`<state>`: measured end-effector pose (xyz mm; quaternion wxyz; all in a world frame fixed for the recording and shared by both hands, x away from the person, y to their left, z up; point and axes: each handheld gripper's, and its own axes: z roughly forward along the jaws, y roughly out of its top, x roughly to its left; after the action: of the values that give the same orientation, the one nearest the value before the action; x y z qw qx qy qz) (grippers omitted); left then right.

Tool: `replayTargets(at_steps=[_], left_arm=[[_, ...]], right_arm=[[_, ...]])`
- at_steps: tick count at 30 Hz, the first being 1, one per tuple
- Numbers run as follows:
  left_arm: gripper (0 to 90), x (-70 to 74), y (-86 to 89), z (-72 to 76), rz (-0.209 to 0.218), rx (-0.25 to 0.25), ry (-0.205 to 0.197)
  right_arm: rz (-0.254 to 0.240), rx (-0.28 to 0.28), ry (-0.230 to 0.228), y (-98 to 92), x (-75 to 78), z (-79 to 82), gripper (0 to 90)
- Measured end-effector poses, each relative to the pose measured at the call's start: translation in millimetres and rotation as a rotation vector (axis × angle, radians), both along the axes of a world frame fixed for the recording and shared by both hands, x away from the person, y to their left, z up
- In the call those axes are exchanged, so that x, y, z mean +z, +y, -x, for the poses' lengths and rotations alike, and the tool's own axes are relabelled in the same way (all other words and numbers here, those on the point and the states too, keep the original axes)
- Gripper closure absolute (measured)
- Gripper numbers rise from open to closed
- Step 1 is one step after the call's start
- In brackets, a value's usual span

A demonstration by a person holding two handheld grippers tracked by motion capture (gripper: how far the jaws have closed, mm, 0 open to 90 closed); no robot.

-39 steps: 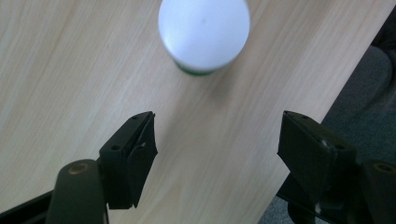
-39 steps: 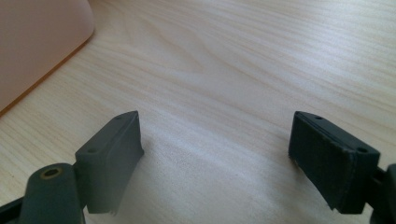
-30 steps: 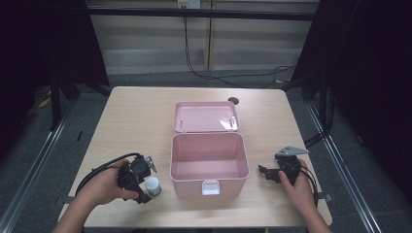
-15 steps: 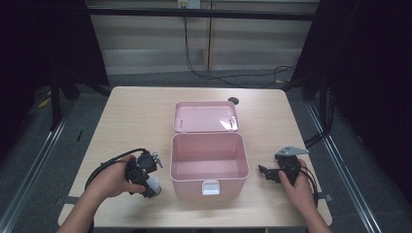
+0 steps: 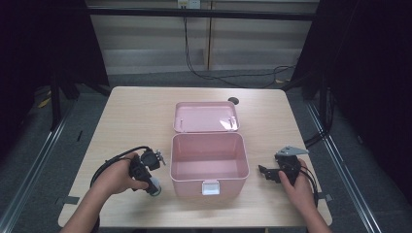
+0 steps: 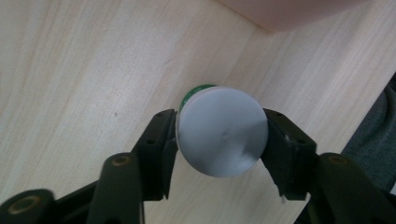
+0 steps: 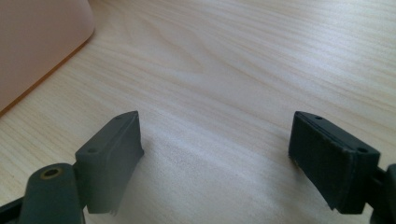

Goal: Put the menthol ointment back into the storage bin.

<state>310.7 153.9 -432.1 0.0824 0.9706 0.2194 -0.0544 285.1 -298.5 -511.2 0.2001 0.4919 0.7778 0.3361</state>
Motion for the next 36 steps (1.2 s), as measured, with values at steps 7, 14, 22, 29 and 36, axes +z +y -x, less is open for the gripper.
replayTargets(at_steps=[7,14,22,29,36], left_arm=[[50.2,3.2,-2.7,0.8,-0.037,0.004,-0.016],[50.3,17.5,-0.3,0.3,-0.040,0.037,0.009],[50.3,35.9,3.0,-0.5,-0.037,0.070,0.015],[50.4,57.0,4.1,-4.3,-0.043,0.081,0.015],[50.4,78.2,3.4,-9.2,-0.034,0.102,0.013]], right_arm=[[0.000,0.000,0.000,0.0,0.0,0.0,17.1],[0.000,0.001,0.000,-0.1,0.0,0.0,17.1],[0.000,0.002,-0.002,-0.1,-0.1,-0.2,17.1],[0.000,0.002,-0.001,-0.1,-0.1,-0.1,17.0],[0.001,0.002,-0.001,-0.2,0.0,-0.1,17.0]])
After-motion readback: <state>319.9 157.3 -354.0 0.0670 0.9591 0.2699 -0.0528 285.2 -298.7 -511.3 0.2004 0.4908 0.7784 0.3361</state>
